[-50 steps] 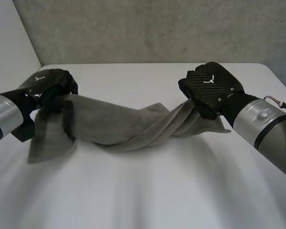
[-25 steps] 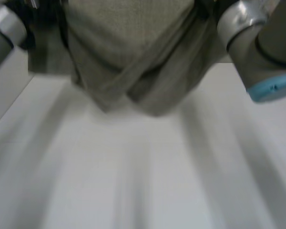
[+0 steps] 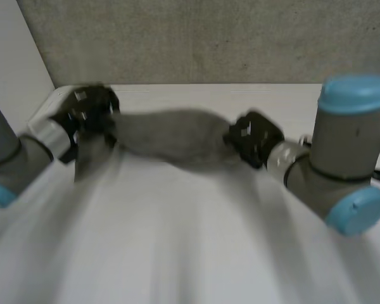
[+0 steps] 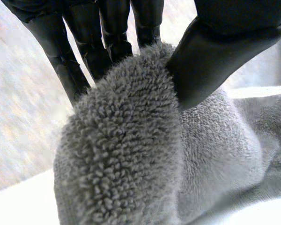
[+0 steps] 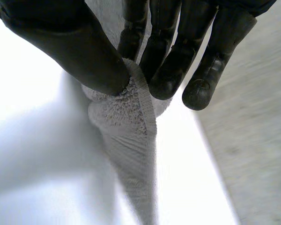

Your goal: Fold the towel.

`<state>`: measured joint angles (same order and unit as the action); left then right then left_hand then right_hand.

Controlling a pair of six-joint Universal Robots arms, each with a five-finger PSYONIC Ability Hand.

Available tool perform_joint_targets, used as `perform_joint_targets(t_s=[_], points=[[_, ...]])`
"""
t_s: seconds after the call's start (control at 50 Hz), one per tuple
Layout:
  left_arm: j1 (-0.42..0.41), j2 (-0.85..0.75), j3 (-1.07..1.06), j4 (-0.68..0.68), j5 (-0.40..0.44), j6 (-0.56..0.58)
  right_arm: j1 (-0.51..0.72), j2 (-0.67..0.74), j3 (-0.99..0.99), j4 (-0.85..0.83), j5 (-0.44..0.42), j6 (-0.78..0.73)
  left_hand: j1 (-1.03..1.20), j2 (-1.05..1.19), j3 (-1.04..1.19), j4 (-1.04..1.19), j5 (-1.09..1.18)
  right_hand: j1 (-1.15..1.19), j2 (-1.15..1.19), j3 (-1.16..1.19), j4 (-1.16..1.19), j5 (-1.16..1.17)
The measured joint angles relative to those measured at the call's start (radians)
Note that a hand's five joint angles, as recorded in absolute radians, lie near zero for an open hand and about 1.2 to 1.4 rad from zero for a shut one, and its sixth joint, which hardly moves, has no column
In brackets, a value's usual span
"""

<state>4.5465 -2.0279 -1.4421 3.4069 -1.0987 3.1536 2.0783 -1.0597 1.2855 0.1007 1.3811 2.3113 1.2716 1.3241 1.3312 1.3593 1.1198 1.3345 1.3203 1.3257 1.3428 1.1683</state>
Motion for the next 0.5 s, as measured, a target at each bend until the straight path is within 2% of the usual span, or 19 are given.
perform_joint_targets(t_s=[0.1,0.22,0.5], points=[[0.001,-0.009,-0.169,0.079,0.050,0.107,-0.018,-0.011,0.149,-0.038,-0.001,-0.065,0.000,0.000,0.000,0.000,0.000,0.000,0.000,0.000,0.000,0.000],[0.002,0.004,-0.230,0.094,0.059,0.230,-0.033,-0.053,0.221,-0.072,0.001,-0.069,0.000,0.000,0.000,0.000,0.000,0.000,0.000,0.000,0.000,0.000],[0.014,0.088,-0.296,0.040,0.058,0.259,-0.035,-0.112,0.352,-0.083,-0.014,-0.073,0.000,0.000,0.000,0.000,0.000,0.000,0.000,0.000,0.000,0.000]])
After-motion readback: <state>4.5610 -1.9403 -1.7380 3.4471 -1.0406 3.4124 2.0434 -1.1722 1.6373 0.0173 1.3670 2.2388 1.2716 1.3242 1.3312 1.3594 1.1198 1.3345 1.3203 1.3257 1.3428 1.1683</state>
